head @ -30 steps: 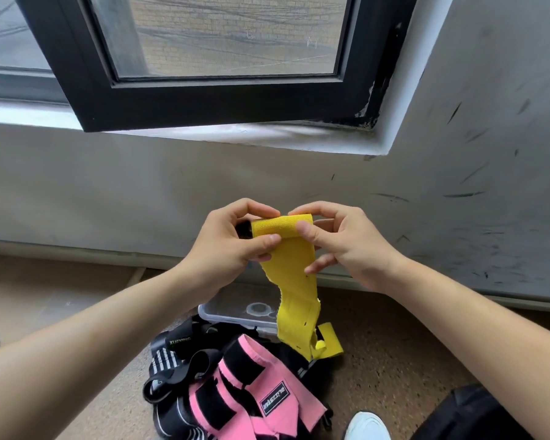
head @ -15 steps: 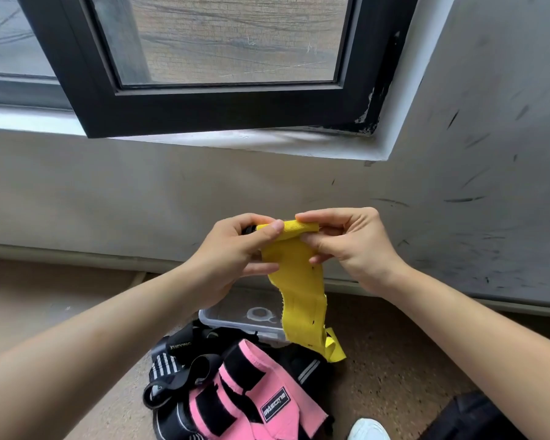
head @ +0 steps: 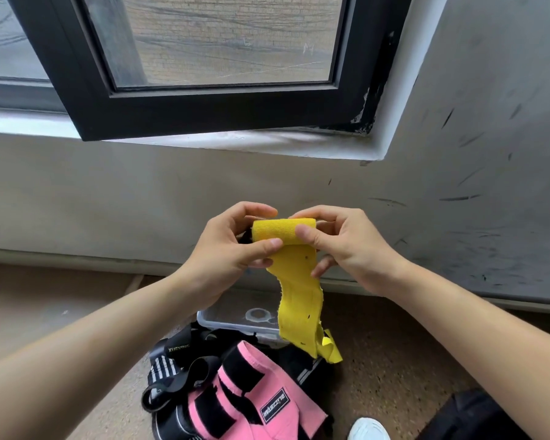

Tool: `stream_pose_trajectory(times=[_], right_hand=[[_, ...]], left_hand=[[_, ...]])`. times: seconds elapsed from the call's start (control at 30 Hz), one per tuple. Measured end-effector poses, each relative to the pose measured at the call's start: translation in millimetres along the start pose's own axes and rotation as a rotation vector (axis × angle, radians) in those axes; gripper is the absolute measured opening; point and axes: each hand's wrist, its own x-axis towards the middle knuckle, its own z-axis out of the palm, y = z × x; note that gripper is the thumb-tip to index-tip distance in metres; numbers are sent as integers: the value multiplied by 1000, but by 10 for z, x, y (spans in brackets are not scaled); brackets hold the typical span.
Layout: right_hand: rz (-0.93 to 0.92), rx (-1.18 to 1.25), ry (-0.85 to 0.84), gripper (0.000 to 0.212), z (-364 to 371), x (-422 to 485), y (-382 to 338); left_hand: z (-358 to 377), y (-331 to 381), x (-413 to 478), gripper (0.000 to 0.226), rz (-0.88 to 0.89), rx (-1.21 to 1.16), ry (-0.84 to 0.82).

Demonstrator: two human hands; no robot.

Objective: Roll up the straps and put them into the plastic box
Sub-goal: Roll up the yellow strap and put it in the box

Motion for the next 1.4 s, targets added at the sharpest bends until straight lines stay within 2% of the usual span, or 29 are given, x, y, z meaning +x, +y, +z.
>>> stream_pose_trajectory(times=[0.17,0.3,0.47,0.6,0.73,0.9,1.0,1.1,1.2,1.4], right_hand=[[-70,74,49,24,-24,-6,8],[-138,40,70,27,-32,0,77],[-166,-28,43,32,-24,-2,86],[12,55,-14,51,-14,-34,33],[69,68,0,42,26,-22,1],[14,62,-18,32,7,-1,3],[-9,54,-10,31,-4,-6,22],[-32,51,10,31,-6,-14,39],[-60,57,38,27,-1,-17,53],[-166,-42,56,24,-8,14,122]], left_hand=[[32,58,-7,44,-216,-6,-82],[67,63,-5,48,-274,-62,-80],[39,59,3,40,-223,-94,-44],[-14,74,5,41,-154,-99,-25],[-20,47,-15,39,-66,-27,-11],[-24,-5,-33,41,26,33,15],[-17,13,-30,43,-11,50,15],[-12,53,-23,35,-116,31,-10],[-14,74,-18,39,-191,28,-51],[-19,59,-17,40,-171,62,-42]])
